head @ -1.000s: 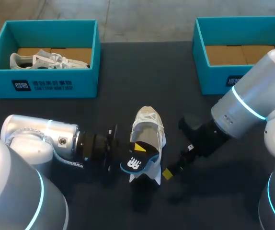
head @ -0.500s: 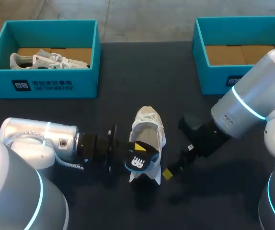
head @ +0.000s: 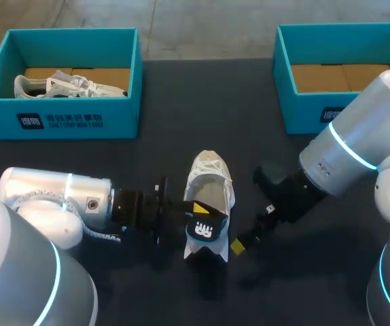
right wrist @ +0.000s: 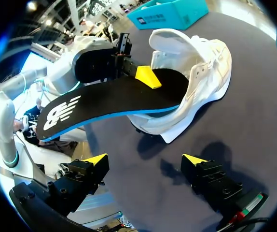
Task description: Take the shoe out of the shoebox, open the shoe tongue, remove and reinsert the insole, then place the shoe into the shoebox
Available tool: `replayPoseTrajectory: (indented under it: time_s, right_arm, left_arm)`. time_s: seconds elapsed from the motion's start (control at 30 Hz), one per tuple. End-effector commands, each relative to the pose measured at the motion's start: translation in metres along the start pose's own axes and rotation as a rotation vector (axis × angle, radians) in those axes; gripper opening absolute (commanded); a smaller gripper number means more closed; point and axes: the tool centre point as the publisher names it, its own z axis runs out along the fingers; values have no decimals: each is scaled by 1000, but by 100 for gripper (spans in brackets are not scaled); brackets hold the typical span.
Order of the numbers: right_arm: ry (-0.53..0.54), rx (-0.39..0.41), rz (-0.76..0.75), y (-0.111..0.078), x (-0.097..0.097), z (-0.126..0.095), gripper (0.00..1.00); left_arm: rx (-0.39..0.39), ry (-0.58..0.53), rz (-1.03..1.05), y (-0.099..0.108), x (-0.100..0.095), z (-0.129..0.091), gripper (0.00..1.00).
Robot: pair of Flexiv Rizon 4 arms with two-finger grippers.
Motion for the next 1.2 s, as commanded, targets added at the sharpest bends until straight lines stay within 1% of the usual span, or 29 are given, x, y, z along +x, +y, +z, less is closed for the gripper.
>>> replayPoseTrajectory:
  time_s: [0.03, 0.33, 0.87, 0.9, 0.93, 1.0, 1.1, 1.13, 1.2]
  right_arm:
    - [-6, 0, 2, 0, 2, 2, 100]
    - [-6, 0, 2, 0, 2, 2, 100]
    - [-6, 0, 2, 0, 2, 2, 100]
    - [-6, 0, 2, 0, 2, 2, 100]
    - [-6, 0, 2, 0, 2, 2, 100]
    - [-6, 0, 2, 0, 2, 2, 100]
    - [-6, 0, 2, 0, 2, 2, 100]
    - [-6, 0, 2, 0, 2, 2, 100]
    - [-6, 0, 2, 0, 2, 2, 100]
  left_arm:
    - [-12, 2, -5, 2, 2, 2, 0]
    - [-14, 5, -22, 12, 3, 0, 0]
    - [31, 9, -10, 9, 1, 0, 0]
    - [32, 9, -10, 8, 1, 0, 2]
    - [33, 9, -9, 8, 0, 0, 8]
    - [36, 9, -6, 7, 0, -1, 12]
    - [38, 10, -2, 6, -1, -1, 21]
    - [39, 10, -1, 6, -1, -1, 24]
    - [40, 11, 0, 6, -1, -1, 24]
